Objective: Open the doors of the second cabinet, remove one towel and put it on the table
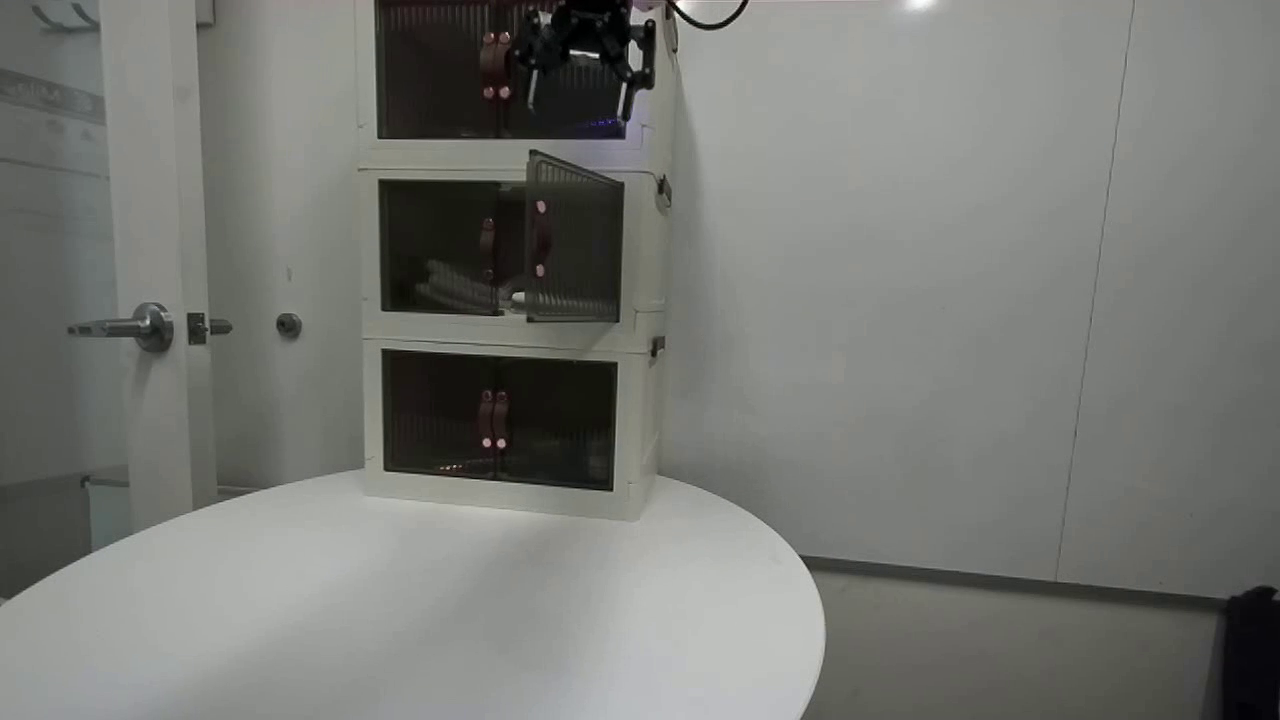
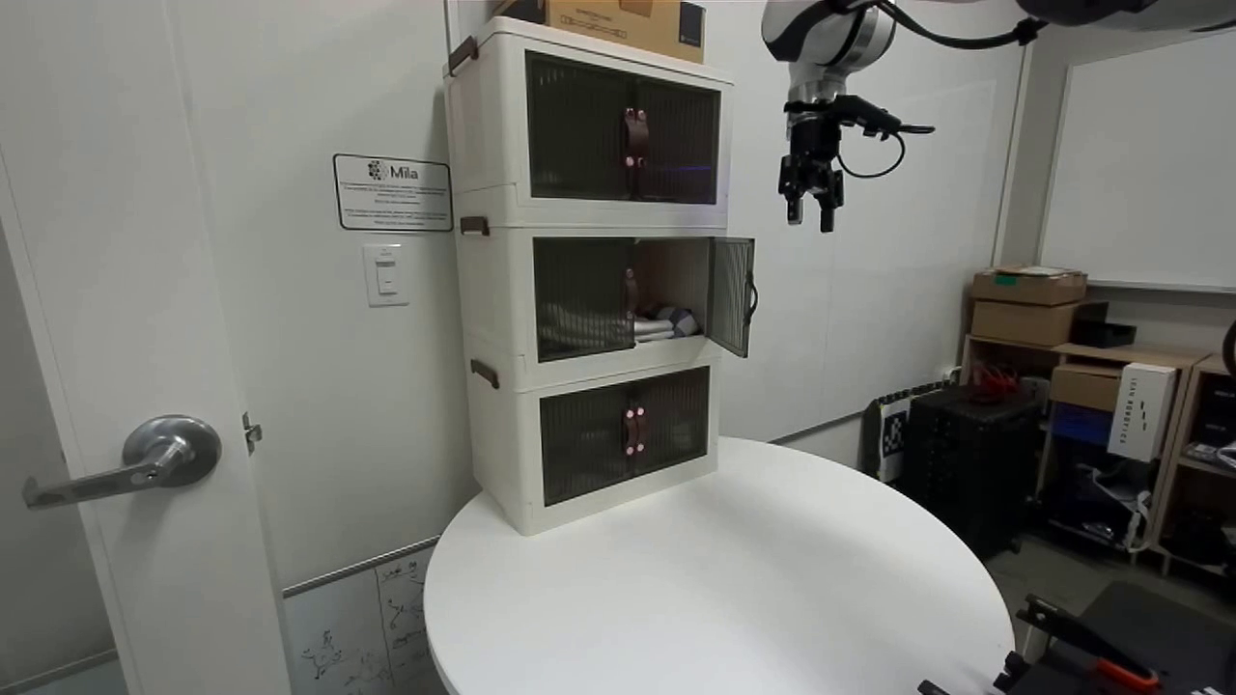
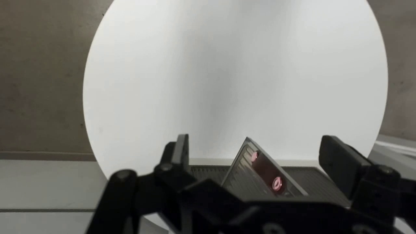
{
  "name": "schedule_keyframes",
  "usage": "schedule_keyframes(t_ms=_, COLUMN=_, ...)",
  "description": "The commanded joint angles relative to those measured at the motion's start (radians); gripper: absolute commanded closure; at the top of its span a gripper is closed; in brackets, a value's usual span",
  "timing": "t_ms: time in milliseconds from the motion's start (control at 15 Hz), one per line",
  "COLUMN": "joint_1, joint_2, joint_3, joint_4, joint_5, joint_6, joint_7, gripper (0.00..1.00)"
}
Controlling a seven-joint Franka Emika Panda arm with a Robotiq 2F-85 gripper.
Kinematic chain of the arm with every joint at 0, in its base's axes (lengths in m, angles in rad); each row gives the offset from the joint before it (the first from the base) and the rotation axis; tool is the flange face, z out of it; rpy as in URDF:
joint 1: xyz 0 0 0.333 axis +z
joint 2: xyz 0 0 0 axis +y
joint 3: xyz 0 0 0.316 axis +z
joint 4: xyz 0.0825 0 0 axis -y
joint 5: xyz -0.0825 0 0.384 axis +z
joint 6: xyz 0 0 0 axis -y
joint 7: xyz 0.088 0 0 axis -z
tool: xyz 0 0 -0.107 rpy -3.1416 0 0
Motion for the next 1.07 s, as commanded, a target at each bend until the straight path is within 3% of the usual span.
schedule_keyframes(t_ms=0, joint_1=-0.010, joint_2=-0.013, joint_3=0.021, joint_4=0.018, joint_5=-0.003, joint_6=-0.088, joint_7=-0.176, gripper=0.00)
schedule_keyframes(t_ms=200, joint_1=0.005, joint_2=-0.045, joint_3=0.044, joint_4=0.017, joint_5=0.035, joint_6=-0.146, joint_7=-0.232, gripper=0.00)
schedule_keyframes(t_ms=400, joint_1=0.027, joint_2=-0.058, joint_3=0.067, joint_4=0.020, joint_5=0.066, joint_6=-0.155, joint_7=-0.172, gripper=0.00)
schedule_keyframes(t_ms=733, joint_1=0.046, joint_2=0.022, joint_3=0.074, joint_4=0.048, joint_5=0.089, joint_6=-0.044, joint_7=-0.086, gripper=0.00)
schedule_keyframes(t_ms=1000, joint_1=0.048, joint_2=0.098, joint_3=0.056, joint_4=0.063, joint_5=0.091, joint_6=0.124, joint_7=0.063, gripper=0.00)
